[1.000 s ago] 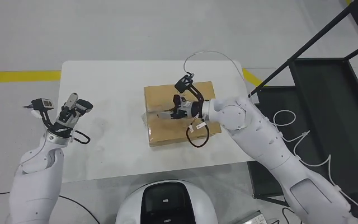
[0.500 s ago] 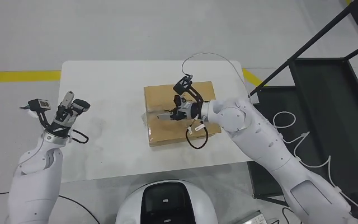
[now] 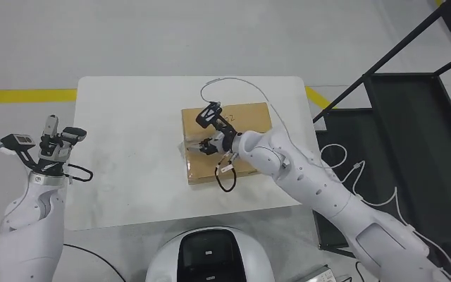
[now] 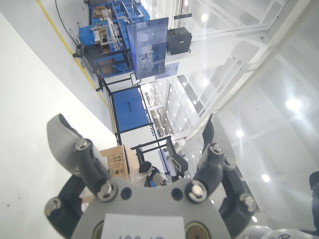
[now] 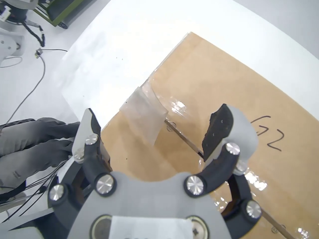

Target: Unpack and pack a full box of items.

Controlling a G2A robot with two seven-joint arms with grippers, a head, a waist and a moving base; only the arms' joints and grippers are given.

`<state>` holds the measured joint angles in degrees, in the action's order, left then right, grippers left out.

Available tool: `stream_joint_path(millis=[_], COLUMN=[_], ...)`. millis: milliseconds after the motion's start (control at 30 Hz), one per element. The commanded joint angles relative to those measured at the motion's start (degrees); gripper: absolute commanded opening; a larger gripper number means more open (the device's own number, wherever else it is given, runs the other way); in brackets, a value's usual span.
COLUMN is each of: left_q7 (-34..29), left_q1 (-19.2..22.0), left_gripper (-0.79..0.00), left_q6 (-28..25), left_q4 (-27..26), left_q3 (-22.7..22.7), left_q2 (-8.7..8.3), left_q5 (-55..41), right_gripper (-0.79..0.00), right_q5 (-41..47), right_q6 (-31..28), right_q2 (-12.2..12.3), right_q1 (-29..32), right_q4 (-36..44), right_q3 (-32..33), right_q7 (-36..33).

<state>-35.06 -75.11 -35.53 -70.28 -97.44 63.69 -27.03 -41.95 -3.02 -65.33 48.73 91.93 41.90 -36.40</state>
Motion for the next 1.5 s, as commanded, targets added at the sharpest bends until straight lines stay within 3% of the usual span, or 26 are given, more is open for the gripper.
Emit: stream_joint_path(millis=[0,300,567,1467], left_q7=[0.0,0.0,0.0,0.0], left_q1=[0.0,0.0,0.0,0.0], left_gripper=[0.0,0.0,0.0,0.0], left_q6=[0.0,0.0,0.0,0.0], left_q4=[0.0,0.0,0.0,0.0], left_q3=[0.0,0.0,0.0,0.0], left_q2=[0.0,0.0,0.0,0.0], left_q5=[0.0,0.0,0.0,0.0], right_gripper=[0.0,0.0,0.0,0.0], right_q5=[-1.8,-10.0,-15.4,-23.3], right_q6=[1.6,8.1,9.8,16.3], right_q2=[-0.5,-1.6,-1.3,-1.6], right_q1=[-0.3,0.3,3.1,9.2], right_q4=[-0.2,0.4,2.3,3.6], right_q3=[-1.0,-2.4,-0.6,7.7], right_q7=[0.2,0.0,-2.0,-3.6])
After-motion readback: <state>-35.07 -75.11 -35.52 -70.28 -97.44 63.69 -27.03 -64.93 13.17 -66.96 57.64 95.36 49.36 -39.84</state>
